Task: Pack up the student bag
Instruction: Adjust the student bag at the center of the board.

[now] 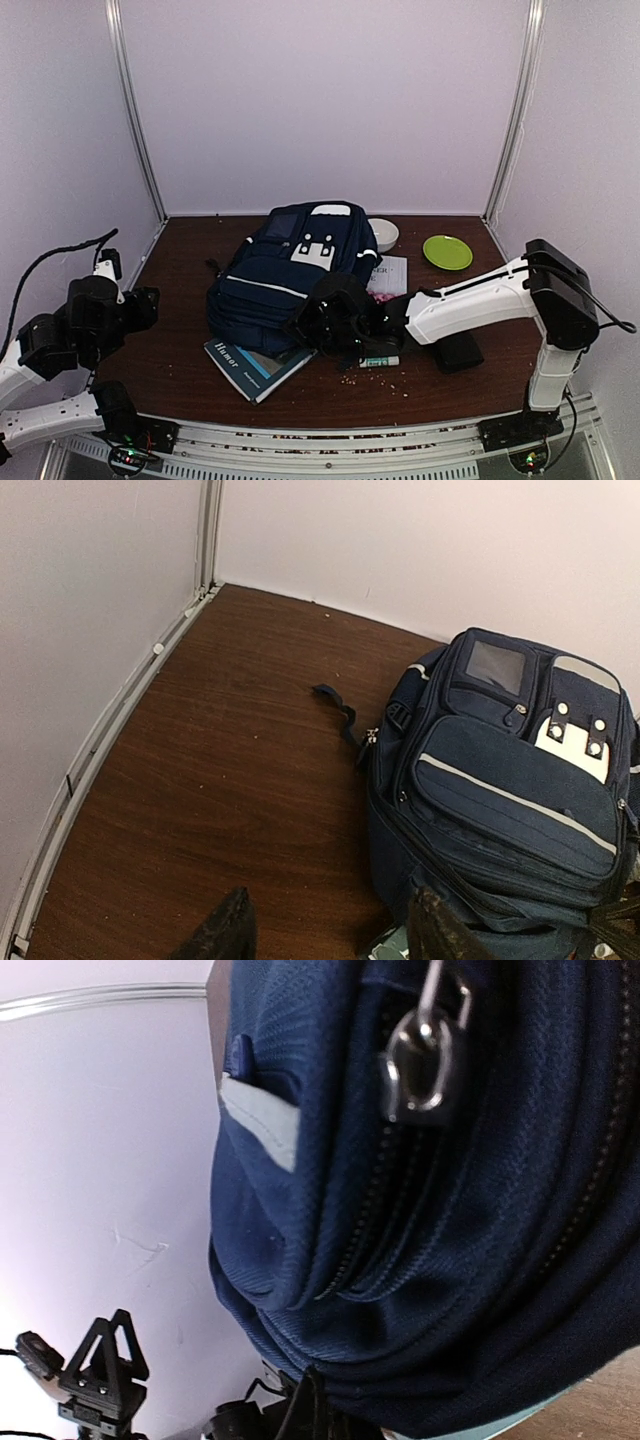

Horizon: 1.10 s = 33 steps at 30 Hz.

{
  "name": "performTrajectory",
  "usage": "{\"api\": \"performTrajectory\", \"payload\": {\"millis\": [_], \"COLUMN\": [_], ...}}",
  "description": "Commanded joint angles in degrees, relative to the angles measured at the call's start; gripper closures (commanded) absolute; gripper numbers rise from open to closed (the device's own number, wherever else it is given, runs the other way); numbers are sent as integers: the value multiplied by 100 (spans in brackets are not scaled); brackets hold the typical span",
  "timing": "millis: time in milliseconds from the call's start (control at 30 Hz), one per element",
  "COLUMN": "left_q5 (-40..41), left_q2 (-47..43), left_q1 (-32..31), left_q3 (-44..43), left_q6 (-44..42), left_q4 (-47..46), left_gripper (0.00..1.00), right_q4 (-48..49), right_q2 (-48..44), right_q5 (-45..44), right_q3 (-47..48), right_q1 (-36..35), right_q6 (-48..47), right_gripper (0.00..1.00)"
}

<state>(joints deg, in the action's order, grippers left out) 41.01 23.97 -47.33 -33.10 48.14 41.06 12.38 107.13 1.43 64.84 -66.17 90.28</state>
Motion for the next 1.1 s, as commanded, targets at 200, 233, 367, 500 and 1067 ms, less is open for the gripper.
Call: {"api": "performTrajectory", "payload": {"millis": [200, 233, 367, 500, 1067], "left_q5": [386, 405, 271, -190, -4240], "left_q2": [-242, -250, -101, 477, 4762], "left_q1": [29, 31, 35, 146, 1274], "left_q3": [141, 138, 149, 53, -1205], "left_q6": [33, -51, -488, -742, 259], "left_q4": [-120, -240, -900, -1731, -4312], "left_gripper": [12, 11, 8, 3, 4], "right_q4": [-976, -1153, -1715, -2112, -2642], "right_q2": [-594, -765, -1606, -2594, -3989], "right_q5": [391, 408, 451, 359, 415], "right_q3": [1396, 1432, 994, 156, -1603], "right_q1": [339, 374, 647, 1081, 2779], "right_q6": [-1662, -1835, -2426, -2821, -3812], "right_gripper": [100, 100, 100, 100, 100]}}
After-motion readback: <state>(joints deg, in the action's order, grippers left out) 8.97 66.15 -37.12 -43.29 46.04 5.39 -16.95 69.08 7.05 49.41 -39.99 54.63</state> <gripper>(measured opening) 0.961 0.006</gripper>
